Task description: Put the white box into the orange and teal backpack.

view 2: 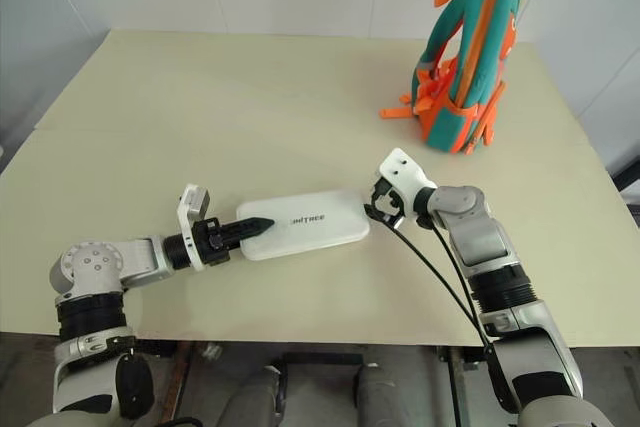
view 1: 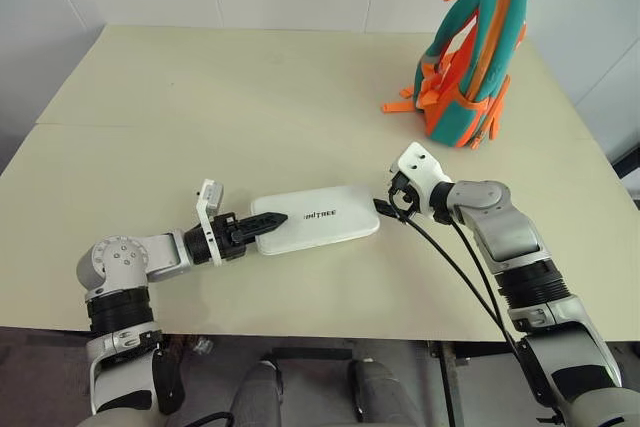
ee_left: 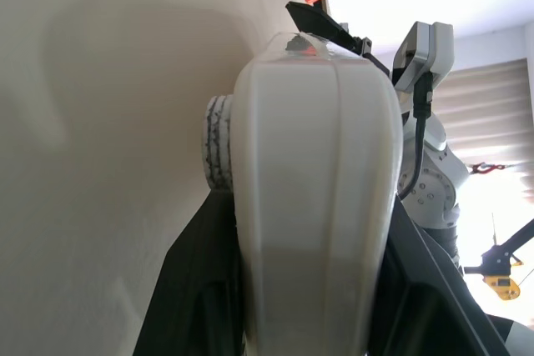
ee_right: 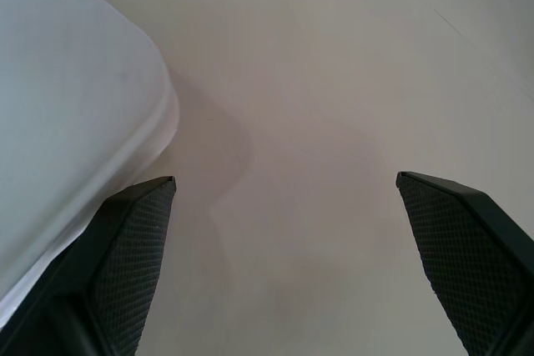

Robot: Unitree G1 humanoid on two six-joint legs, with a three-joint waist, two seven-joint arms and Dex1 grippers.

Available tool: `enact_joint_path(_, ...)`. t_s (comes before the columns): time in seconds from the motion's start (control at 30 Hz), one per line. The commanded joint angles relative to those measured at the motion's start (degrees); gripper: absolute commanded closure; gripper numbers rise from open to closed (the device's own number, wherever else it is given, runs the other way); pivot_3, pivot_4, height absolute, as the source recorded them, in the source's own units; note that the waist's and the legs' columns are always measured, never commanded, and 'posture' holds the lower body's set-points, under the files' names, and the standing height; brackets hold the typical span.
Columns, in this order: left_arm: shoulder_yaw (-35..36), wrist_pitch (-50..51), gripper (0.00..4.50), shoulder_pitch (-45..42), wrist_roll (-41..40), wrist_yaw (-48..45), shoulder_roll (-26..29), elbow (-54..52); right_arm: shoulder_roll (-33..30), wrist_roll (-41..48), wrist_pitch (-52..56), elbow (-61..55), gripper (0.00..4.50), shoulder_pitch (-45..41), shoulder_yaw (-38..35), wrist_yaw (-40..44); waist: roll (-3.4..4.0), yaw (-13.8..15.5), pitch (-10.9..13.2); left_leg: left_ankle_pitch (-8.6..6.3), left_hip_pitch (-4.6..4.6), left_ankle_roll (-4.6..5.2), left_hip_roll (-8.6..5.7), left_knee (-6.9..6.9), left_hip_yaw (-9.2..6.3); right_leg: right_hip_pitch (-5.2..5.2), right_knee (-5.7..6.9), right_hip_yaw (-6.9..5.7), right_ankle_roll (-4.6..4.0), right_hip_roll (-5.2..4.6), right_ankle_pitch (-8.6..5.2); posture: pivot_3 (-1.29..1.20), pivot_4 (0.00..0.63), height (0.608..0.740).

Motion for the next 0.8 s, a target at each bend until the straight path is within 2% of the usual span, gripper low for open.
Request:
enact_joint_path(0.03,-3.60,-0.70,3.20,0.42,2.46,0.03,3.83,1.30,-1.41,1.43,-0.15,-1.50,0.00,-1.33,-3.71,-0.17,0.00,-0.48,0.00,0.00,0.00,0.00,0.00,-0.02,0.00,0.00,-0.02,0.00,0.00,0.00,0.00,0.00,0.150,0.740)
enact_joint_path(0.37,-13.94,-7.16,3.20,-1.78,5.72,-5.72,13.41,5.40,-2.54,5.14,1.78,-4.59,0.00,0.41,-13.69,-4.70,-0.02,-1.32,-0.01,-0.01,0.03,0.00,0.05,-0.12,0.02,0.00,-0.07,0.00,-0.05,0.02,-0.01,0.00,0.150,0.740)
enact_joint_path(0.5,-15.37,-9.05,3.20,-2.02,5.17,-7.43,15.52,4.41,-1.95,8.30,6.19,-9.21,0.00,2.13,-20.04,-9.41,-0.02,-1.49,-0.01,-0.01,0.03,0.00,0.06,-0.16,0.01,-0.01,-0.09,0.01,-0.06,0.02,-0.02,0.00,0.150,0.740)
enact_joint_path(0.6,-14.11,-10.12,3.20,-2.94,4.07,-8.22,16.19,4.37,-1.33,9.34,6.85,-11.20,0.00,2.34,-22.87,-12.93,-0.02,-1.92,-0.01,-0.02,0.03,0.01,0.07,-0.16,0.02,-0.01,-0.10,0.01,-0.08,0.01,-0.02,0.00,0.150,0.740)
enact_joint_path(0.7,-8.40,-9.26,3.20,-6.98,-0.48,-9.13,15.95,4.09,1.45,9.80,3.66,-8.85,0.00,-1.13,-27.90,-21.27,-0.04,-2.35,0.03,0.00,0.04,0.03,0.08,-0.15,0.01,-0.01,-0.10,0.01,-0.13,0.03,0.01,0.00,0.150,0.740)
enact_joint_path(0.8,-5.74,-8.09,3.21,-9.28,-2.93,-9.44,15.15,3.73,2.48,9.51,1.44,-5.64,0.00,-3.65,-27.94,-23.78,-0.02,-2.33,0.04,0.05,-0.04,0.10,0.08,-0.15,0.08,-0.16,-0.10,0.06,-0.15,0.02,0.09,0.00,0.150,0.740)
